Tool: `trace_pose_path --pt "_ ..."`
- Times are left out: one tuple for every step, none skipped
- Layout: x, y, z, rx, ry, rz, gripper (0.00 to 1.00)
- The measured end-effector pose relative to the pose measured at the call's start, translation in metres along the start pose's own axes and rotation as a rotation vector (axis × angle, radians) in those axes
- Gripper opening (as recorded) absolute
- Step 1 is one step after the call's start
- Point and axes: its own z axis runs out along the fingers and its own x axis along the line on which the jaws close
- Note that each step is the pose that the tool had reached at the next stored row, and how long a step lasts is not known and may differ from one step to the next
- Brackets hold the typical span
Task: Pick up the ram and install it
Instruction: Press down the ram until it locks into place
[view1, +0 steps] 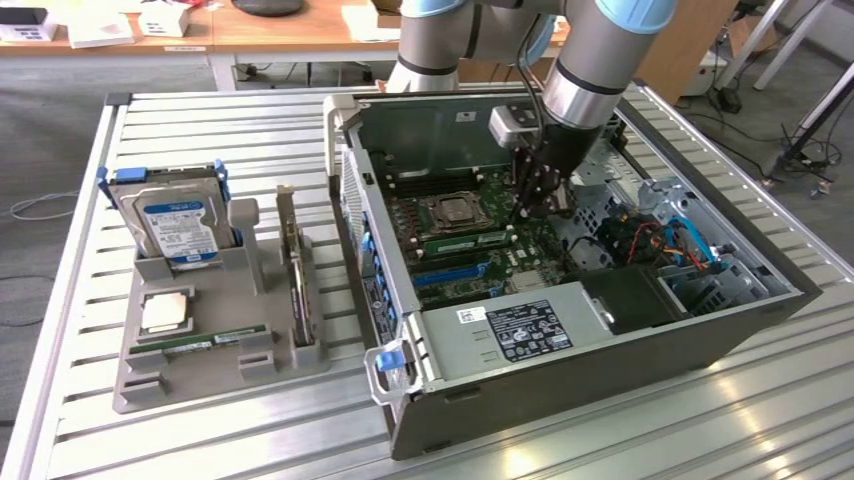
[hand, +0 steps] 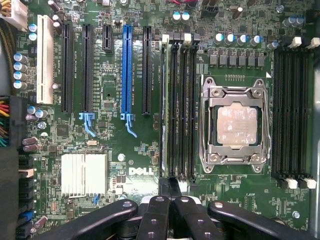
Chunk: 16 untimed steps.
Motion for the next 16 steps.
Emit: trace_pose_path --pt "0.0 0.0 0.0009 -0.0001 0.0001 0.0 0.11" --pt "0.0001 -0.0001 0.0018 0.0 0.0 0.0 0.11" --pt "0.0001 -0.0001 0.0028 0.0 -0.0001 0.0 0.11" --pt "0.0001 -0.0002 0.0035 0.0 0.0 0.0 0.11" --pt "0.0002 -0.0002 0.0039 0.0 0.0001 0.0 0.11" --pt "0.0002 -0.0002 0.0038 -0.0001 0.0002 0.0 0.11" --pt "0.0002 -0.0002 0.0038 -0.0001 0.0002 0.0 0.11" --pt "0.0002 -0.0002 0.0039 -0.0001 0.0002 0.0 0.11" --pt "0.0002 -0.0002 0.0043 0.0 -0.0001 0.0 0.11" --pt "0.0001 -0.0003 0.0051 0.0001 -0.0003 0.0 0.11" --pt "0.0002 -0.0003 0.0059 0.0001 -0.0002 0.0 0.11" --pt "0.0003 -0.0003 0.0065 0.0 0.0 0.0 0.11" --pt "0.0003 -0.0003 0.0072 0.0 0.0 0.0 0.11" --pt "0.0003 -0.0004 0.0079 0.0 0.0 0.0 0.11" --pt "0.0003 -0.0004 0.0085 0.0 0.0 0.0 0.11" --pt "0.0004 -0.0004 0.009 0.0 0.0001 0.0 0.11"
